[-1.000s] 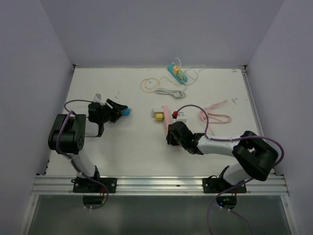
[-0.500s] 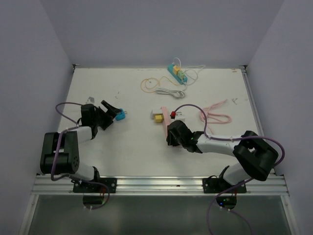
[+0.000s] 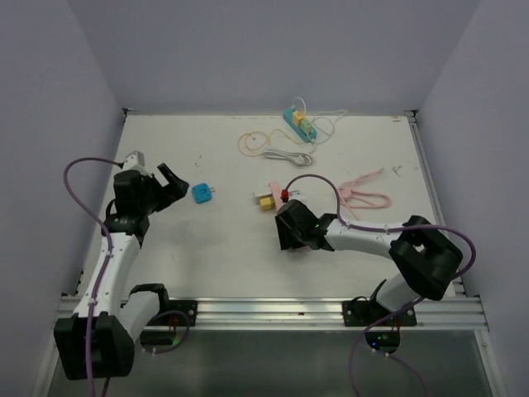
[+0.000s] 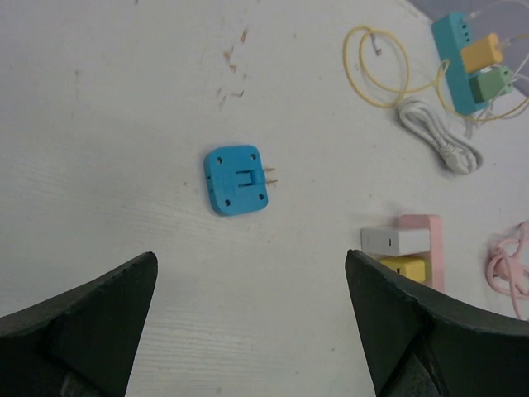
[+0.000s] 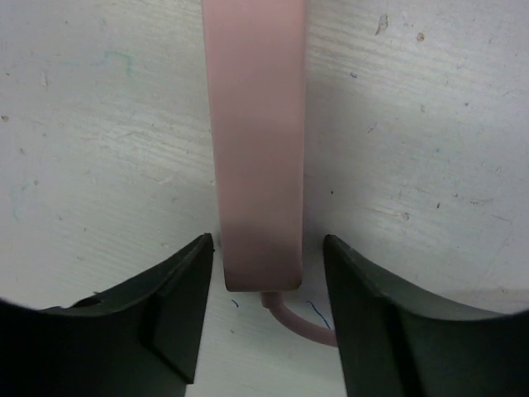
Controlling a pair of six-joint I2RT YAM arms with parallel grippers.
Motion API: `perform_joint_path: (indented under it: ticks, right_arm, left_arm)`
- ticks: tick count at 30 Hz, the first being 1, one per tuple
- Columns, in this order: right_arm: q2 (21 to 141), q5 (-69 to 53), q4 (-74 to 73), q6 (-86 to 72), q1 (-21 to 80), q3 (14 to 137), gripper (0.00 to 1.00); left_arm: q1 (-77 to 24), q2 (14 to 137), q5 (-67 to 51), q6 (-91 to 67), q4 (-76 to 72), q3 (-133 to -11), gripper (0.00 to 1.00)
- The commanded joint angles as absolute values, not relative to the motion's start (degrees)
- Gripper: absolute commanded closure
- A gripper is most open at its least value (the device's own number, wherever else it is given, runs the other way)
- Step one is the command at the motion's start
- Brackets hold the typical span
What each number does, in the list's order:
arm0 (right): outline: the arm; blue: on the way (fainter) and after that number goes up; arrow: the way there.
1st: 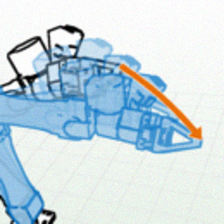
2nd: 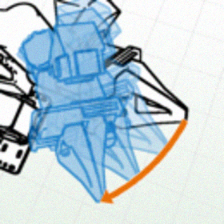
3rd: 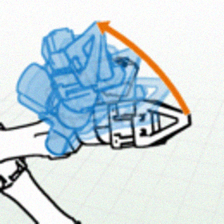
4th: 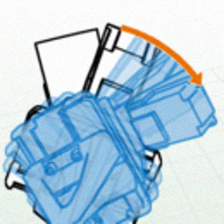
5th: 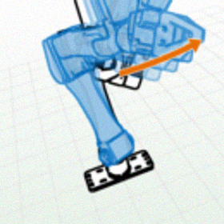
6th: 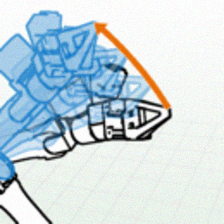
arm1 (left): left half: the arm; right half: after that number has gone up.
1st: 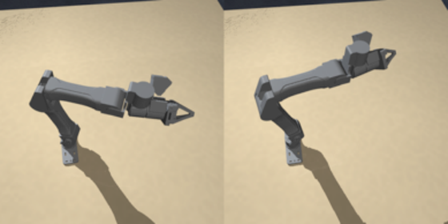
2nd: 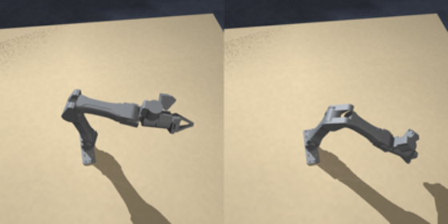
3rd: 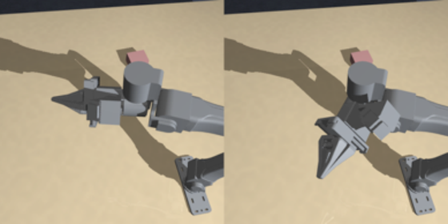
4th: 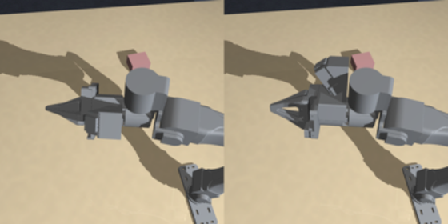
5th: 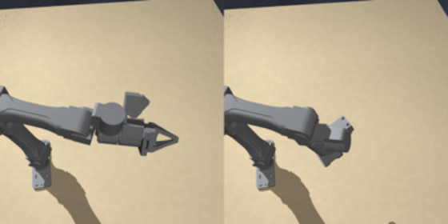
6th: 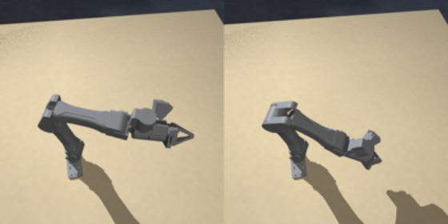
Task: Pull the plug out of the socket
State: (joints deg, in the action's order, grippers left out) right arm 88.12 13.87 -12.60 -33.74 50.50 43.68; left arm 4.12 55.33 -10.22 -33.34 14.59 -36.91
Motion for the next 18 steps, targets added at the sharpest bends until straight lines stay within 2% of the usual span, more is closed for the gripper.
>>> perform_joint_path:
  ticks: [1,3,6,10,18]
  right_arm:
    - [88.8,13.8,-19.1,-32.0,50.6,46.4,0.35]
    - [89.0,14.5,-20.6,-31.4,50.6,48.5,0.29]
    - [89.5,15.0,-21.8,-30.3,50.6,51.2,0.27]
    - [89.9,16.9,-22.2,-28.8,50.6,54.3,0.28]
    - [94.8,20.4,-22.0,-27.0,50.6,61.3,0.30]
  left_arm:
    - [4.5,50.4,-6.7,-25.2,22.7,-43.8,0.01]
    - [4.5,48.2,-5.8,-23.6,23.5,-44.6,0.00]
    - [4.4,45.3,-6.4,-24.0,21.0,-41.8,0.00]
    - [4.4,43.5,-8.6,-23.7,17.6,-36.7,0.01]
    - [4.5,42.8,-12.8,-22.1,16.1,-36.0,0.00]
